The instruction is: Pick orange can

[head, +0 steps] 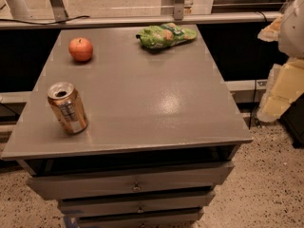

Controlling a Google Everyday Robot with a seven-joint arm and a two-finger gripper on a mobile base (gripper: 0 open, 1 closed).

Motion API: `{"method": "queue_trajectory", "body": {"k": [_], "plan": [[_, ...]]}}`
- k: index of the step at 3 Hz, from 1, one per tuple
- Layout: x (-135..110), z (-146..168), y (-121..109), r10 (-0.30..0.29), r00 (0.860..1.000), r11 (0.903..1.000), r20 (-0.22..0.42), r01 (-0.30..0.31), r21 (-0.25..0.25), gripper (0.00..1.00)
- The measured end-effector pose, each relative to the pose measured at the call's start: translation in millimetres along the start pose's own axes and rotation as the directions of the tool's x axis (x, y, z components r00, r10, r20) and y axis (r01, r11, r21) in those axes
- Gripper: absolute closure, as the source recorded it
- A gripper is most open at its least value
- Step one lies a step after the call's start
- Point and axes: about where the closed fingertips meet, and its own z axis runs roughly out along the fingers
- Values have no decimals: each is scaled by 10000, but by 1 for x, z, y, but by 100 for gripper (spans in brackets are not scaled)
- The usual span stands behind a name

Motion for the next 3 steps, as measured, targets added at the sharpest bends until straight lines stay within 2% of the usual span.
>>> {"method": "queue_trajectory", "body": {"k": [1, 2, 3], "plan": [[0, 0, 0, 0, 10000, 10000, 1, 0, 2, 0], [-12, 7, 7, 308, 9968, 9985, 744, -274, -475, 0], [-57, 33, 24, 857, 9623, 9875, 2583, -477, -1500, 0]]}}
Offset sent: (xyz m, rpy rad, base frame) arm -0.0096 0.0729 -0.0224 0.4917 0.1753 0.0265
